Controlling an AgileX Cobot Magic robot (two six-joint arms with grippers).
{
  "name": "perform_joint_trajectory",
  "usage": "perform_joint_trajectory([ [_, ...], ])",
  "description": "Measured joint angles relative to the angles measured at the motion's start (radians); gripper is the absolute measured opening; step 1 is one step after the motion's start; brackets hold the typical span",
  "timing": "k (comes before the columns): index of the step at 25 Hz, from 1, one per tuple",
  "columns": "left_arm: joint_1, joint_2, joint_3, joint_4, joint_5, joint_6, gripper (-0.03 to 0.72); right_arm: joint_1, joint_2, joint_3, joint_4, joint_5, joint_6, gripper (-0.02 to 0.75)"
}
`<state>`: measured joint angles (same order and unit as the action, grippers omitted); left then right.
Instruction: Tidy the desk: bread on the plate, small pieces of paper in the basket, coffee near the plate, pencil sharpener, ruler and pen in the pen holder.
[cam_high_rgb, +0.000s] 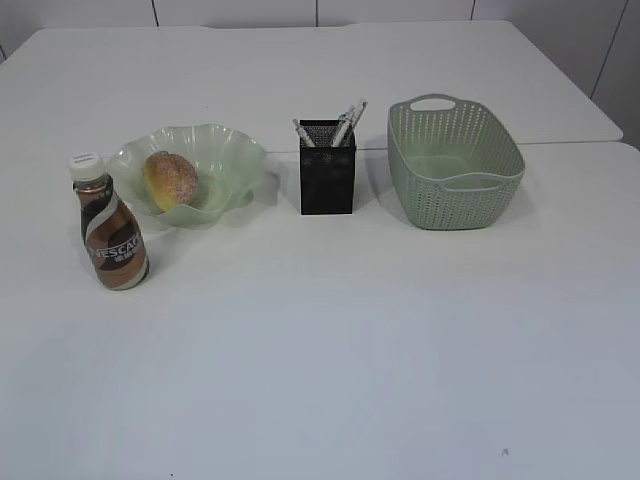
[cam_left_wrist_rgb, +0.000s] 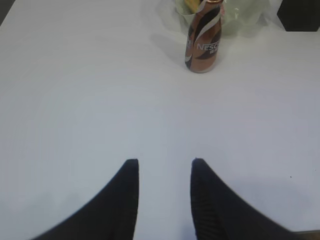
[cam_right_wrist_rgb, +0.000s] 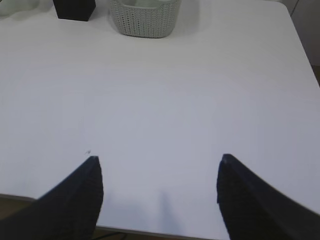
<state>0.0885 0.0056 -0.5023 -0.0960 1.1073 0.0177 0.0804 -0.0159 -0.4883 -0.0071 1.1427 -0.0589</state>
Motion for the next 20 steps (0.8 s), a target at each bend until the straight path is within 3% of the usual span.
perform_joint_trajectory([
  [9,-0.041,0.0,0.0,0.0,0.0,0.0,0.239,-0.019,0.0,0.0,0.0,0.0,0.0,0.552],
  [20,-0.041,0.0,0.0,0.0,0.0,0.0,0.239,-0.019,0.0,0.0,0.0,0.0,0.0,0.552],
])
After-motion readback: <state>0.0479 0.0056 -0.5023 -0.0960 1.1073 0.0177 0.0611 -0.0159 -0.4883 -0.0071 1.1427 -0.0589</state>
